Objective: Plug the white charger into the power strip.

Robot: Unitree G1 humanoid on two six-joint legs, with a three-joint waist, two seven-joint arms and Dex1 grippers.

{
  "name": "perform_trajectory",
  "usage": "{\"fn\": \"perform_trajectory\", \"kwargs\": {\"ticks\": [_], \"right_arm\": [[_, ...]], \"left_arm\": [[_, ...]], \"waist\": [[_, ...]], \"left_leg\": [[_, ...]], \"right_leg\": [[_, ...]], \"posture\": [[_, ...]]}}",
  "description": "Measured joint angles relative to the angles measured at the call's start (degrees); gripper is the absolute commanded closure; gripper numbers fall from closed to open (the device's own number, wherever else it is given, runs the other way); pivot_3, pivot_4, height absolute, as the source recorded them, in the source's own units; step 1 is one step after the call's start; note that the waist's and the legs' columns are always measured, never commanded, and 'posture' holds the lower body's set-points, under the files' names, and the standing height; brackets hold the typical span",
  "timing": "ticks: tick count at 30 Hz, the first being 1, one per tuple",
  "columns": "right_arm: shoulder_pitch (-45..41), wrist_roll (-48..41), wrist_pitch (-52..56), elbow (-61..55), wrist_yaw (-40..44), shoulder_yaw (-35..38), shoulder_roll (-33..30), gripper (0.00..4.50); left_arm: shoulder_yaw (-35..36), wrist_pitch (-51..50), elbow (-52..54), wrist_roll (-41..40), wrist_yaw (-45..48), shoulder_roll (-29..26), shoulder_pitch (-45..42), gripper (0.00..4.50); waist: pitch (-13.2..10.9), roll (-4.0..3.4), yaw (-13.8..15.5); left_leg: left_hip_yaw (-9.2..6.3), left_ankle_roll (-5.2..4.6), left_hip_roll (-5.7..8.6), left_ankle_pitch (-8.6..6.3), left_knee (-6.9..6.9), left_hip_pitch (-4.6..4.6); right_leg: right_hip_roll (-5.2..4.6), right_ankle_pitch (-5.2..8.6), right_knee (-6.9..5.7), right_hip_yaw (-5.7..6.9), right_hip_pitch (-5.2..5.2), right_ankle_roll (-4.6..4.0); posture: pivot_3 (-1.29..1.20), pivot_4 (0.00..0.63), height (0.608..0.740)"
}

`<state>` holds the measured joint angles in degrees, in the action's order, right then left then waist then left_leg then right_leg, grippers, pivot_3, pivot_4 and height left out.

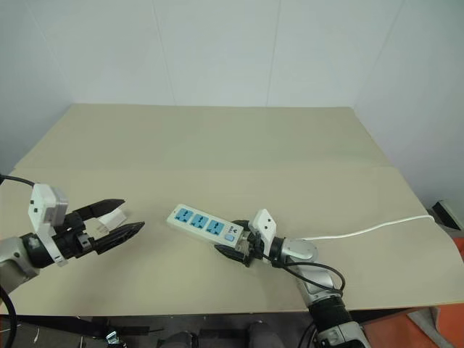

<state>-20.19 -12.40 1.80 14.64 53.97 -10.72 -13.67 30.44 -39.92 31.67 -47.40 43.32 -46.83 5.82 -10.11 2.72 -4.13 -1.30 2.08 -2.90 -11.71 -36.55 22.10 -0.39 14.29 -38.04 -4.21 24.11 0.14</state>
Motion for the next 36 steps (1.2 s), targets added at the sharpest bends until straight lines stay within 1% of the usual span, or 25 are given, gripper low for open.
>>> {"fn": "perform_trajectory", "kwargs": {"ticks": [5, 7, 9, 10, 14, 20, 24, 29, 31, 33, 35, 36], "right_arm": [[-4.13, 0.05, -3.43, 7.45, 2.09, -0.05, 1.77, 0.03], [-6.07, 0.4, -5.01, 10.42, 3.8, -0.35, 1.86, 0.41], [-7.91, 0.57, -6.99, 13.4, 6.21, -0.65, 1.86, 0.96], [-8.61, 0.6, -7.84, 14.61, 7.11, -0.73, 1.87, 1.06], [-11.18, 0.96, -10.96, 19.01, 9.83, -0.96, 2.03, 1.06], [-17.08, 2.17, -16.79, 28.94, 10.8, -0.39, 3.22, 1.06], [-21.22, 2.44, -19.15, 34.79, 11.92, 0.22, 3.28, 1.06], [-23.69, 2.7, -20.61, 39.13, 14.14, 0.59, 3.49, 1.06], [-24.22, 2.75, -21.18, 40.58, 14.47, 0.87, 3.67, 1.06], [-24.73, 2.83, -21.43, 41.73, 14.81, 1.13, 3.9, 1.06], [-25.55, 2.99, -21.72, 43.03, 15.55, 1.31, 4.05, 1.06], [-25.94, 3.14, -21.84, 43.47, 15.83, 1.34, 4.15, 1.06]], "left_arm": [[0.28, -0.08, 0.16, -0.06, -0.03, 0.0, 0.87, 0.0], [0.63, -0.08, 0.22, -0.09, -0.02, 0.0, 1.01, 0.0], [1.08, -0.08, 0.37, -0.13, -0.01, -0.01, 1.21, 0.0], [1.15, -0.08, 0.44, -0.18, 0.01, -0.01, 1.27, 0.0], [1.45, -0.08, 0.51, -0.23, 0.62, -0.58, 1.71, 0.0], [2.54, 0.0, -1.64, 0.19, 5.86, -5.82, 1.84, 0.0], [2.53, 0.1, -4.52, 0.81, 9.22, -8.31, 1.21, 0.0], [1.76, 1.6, -10.52, 3.91, 15.46, -13.9, -1.03, 0.0], [-0.33, 3.33, -15.27, 6.24, 19.29, -18.15, -3.83, 0.0], [-4.26, 6.29, -21.79, 9.51, 24.29, -23.25, -8.1, 0.0], [-10.87, 10.33, -29.33, 14.07, 29.53, -27.73, -15.22, 0.0], [-13.91, 12.05, -32.45, 16.15, 31.65, -28.97, -18.94, 0.0]], "waist": [[0.05, 0.08, -0.54], [0.07, 0.1, -0.89], [0.07, 0.11, -1.24], [0.07, 0.11, -1.35], [0.08, 0.12, -1.58], [0.01, 0.01, -1.67], [-0.04, -0.07, -1.52], [-0.09, -0.12, -1.47], [-0.1, -0.14, -1.46], [-0.1, -0.15, -1.47], [-0.1, -0.15, -1.51], [-0.11, -0.16, -1.58]], "left_leg": [[0.01, 0.0, -0.02, 0.0, 0.0, -0.17], [0.0, 0.0, -0.02, 0.0, 0.0, -0.18], [0.0, 0.0, -0.02, 0.0, 0.02, -0.17], [0.0, 0.0, -0.02, 0.0, 0.04, -0.15], [0.0, 0.0, -0.02, 0.0, 0.14, -0.17], [0.0, 0.0, 0.01, 0.0, 0.19, -0.27], [0.0, 0.0, 0.01, 0.0, 0.25, -0.07], [0.0, 0.0, 0.02, 0.0, 0.27, 0.0], [-0.02, 0.0, 0.02, 0.01, 0.27, -0.05], [-0.01, 0.0, 0.04, 0.01, 0.28, -0.11], [0.0, 0.0, 0.05, 0.01, 0.3, -0.11], [0.02, 0.0, 0.05, 0.01, 0.31, -0.08]], "right_leg": [[0.03, -0.03, -0.02, -0.03, -0.1, 0.01], [0.03, -0.03, -0.01, -0.03, -0.13, 0.01], [0.03, -0.03, -0.01, -0.03, -0.13, 0.0], [0.03, -0.03, -0.01, -0.03, -0.11, 0.0], [0.06, -0.03, -0.01, -0.04, -0.07, -0.01], [0.06, -0.04, -0.03, -0.08, -0.07, -0.03], [0.06, -0.01, 0.0, -0.06, 0.09, -0.08], [0.05, 0.01, 0.01, -0.04, 0.14, -0.11], [0.05, 0.01, -0.01, -0.02, 0.1, -0.11], [0.05, 0.01, -0.01, -0.02, 0.07, -0.11], [0.06, 0.02, 0.0, -0.02, 0.08, -0.11], [0.06, 0.02, 0.01, -0.03, 0.11, -0.11]], "posture": [[0.0, 0.15, 0.74], [0.0, 0.15, 0.74], [0.0, 0.15, 0.74], [0.0, 0.15, 0.74], [0.0, 0.15, 0.74], [0.0, 0.15, 0.74], [0.0, 0.15, 0.74], [0.0, 0.15, 0.74], [0.0, 0.15, 0.74], [0.0, 0.15, 0.74], [0.0, 0.15, 0.74], [0.0, 0.15, 0.74]]}}
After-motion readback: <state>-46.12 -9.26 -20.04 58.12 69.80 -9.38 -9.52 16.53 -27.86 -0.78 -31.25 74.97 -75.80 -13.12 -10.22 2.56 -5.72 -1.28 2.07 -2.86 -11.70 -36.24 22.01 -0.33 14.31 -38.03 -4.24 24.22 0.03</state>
